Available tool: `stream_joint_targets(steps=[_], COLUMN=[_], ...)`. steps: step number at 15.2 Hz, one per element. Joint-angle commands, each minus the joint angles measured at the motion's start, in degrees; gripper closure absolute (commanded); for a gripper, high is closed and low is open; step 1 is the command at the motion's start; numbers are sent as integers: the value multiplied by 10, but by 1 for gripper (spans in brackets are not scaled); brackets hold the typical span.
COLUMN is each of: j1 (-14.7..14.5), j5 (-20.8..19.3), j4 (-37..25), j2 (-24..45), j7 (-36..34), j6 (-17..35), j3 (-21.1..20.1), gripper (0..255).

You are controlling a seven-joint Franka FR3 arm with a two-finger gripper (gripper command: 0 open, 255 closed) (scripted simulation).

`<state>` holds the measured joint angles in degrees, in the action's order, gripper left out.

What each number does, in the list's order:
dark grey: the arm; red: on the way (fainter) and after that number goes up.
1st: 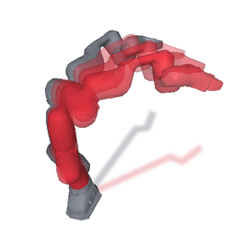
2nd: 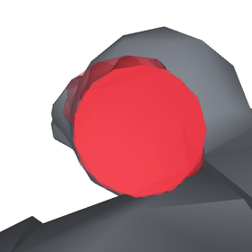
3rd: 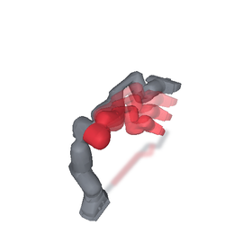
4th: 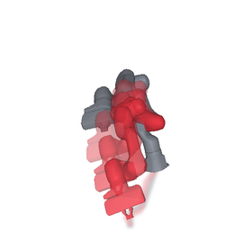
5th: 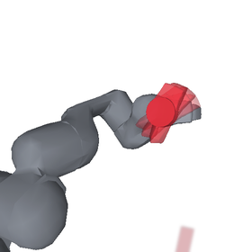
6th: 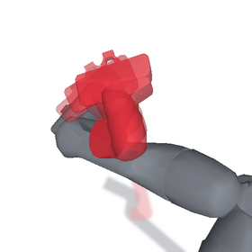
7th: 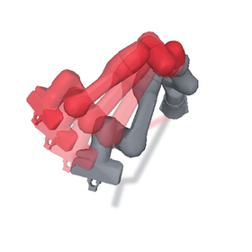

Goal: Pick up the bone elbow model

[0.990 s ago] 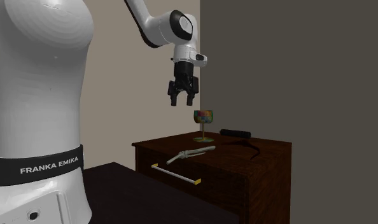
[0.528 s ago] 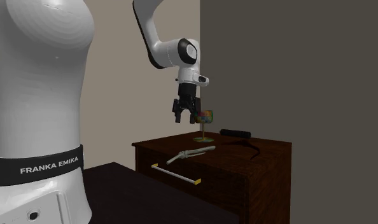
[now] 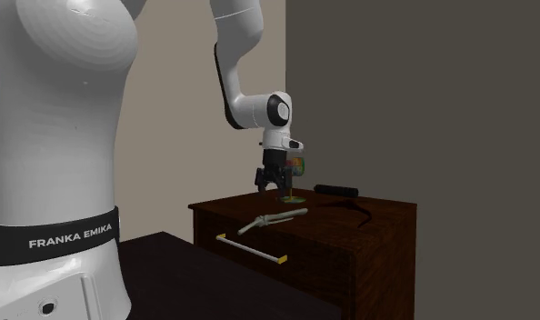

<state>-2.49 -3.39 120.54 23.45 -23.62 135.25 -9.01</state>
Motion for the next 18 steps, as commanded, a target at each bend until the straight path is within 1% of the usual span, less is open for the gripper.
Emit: stream_joint_targets(steps=[1, 9, 11, 12, 18], j1=[-6, -13, -13, -13, -12], j5=[-6, -16, -16, -16, -16], j4=[-36, -52, -52, -52, -46], j2=[45, 103, 103, 104, 101], j7=[-10, -16, -16, -16, -15], j6=[7, 48, 48, 48, 52], j3=[4, 12, 12, 12, 12], gripper=[0, 0, 0, 255, 255])
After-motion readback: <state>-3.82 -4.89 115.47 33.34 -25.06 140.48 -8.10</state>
